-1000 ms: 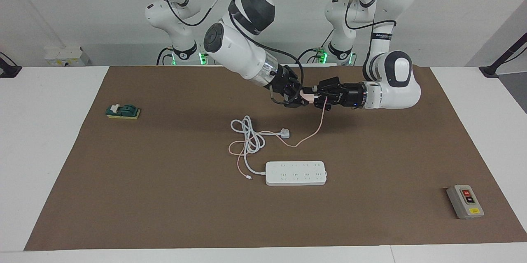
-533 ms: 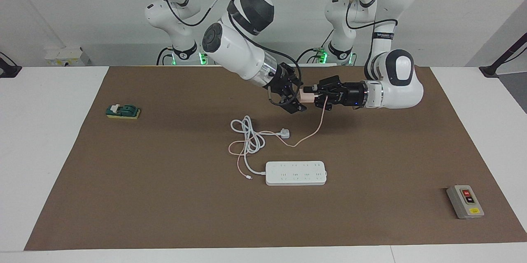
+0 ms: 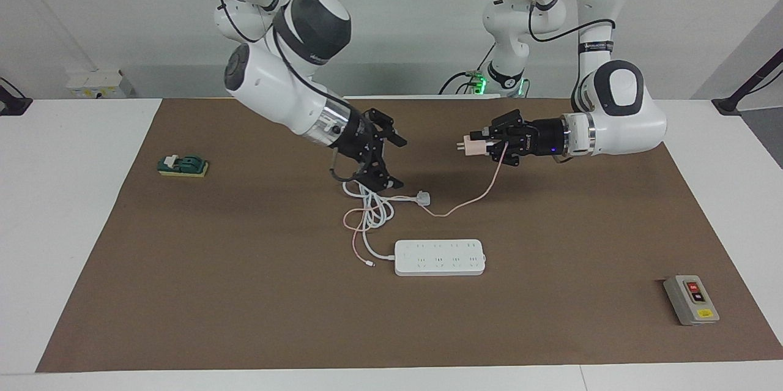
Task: Plug charger into power strip
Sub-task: 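Carry the charger to the power strip while the right gripper withdraws, then push the charger prongs into the power strip socket with the left gripper, then open the left gripper and pull it back from the charger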
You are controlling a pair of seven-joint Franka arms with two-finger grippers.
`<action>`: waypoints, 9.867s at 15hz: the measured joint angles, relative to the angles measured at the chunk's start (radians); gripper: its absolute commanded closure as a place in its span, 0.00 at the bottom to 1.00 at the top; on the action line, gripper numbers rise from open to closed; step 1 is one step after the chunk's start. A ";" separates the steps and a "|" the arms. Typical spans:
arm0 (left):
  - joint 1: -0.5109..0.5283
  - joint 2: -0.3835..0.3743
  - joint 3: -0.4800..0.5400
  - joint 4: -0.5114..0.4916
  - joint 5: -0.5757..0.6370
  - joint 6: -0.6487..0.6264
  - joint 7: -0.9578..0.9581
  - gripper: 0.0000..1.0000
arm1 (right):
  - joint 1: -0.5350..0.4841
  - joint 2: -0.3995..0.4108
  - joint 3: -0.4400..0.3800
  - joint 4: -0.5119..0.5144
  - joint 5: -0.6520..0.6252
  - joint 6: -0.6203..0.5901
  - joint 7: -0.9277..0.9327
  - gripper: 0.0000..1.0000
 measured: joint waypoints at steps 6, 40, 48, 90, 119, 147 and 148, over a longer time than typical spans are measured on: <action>-0.013 -0.011 -0.011 0.058 0.297 0.059 0.001 0.81 | -0.106 -0.011 -0.001 0.025 -0.126 -0.096 -0.241 0.00; -0.301 0.345 -0.060 0.342 1.412 0.628 0.547 1.00 | -0.458 -0.352 0.129 -0.126 -0.889 -0.444 -1.890 0.00; -0.301 0.345 -0.062 0.320 1.412 0.660 0.547 1.00 | -0.458 -0.352 0.135 -0.126 -0.881 -0.444 -1.889 0.00; -0.299 0.312 -0.077 0.250 1.410 0.697 0.481 1.00 | -0.457 -0.352 0.140 -0.126 -0.839 -0.441 -1.888 0.00; -0.308 0.452 -0.083 0.495 1.399 0.441 0.481 0.98 | -0.457 -0.352 0.141 -0.126 -0.839 -0.441 -1.888 0.00; -0.222 0.216 -0.089 0.502 1.258 0.297 0.342 0.00 | -0.455 -0.353 0.141 -0.126 -0.839 -0.441 -1.888 0.00; -0.212 0.178 -0.087 0.502 1.257 0.248 0.313 0.00 | -0.455 -0.353 0.141 -0.126 -0.839 -0.441 -1.888 0.00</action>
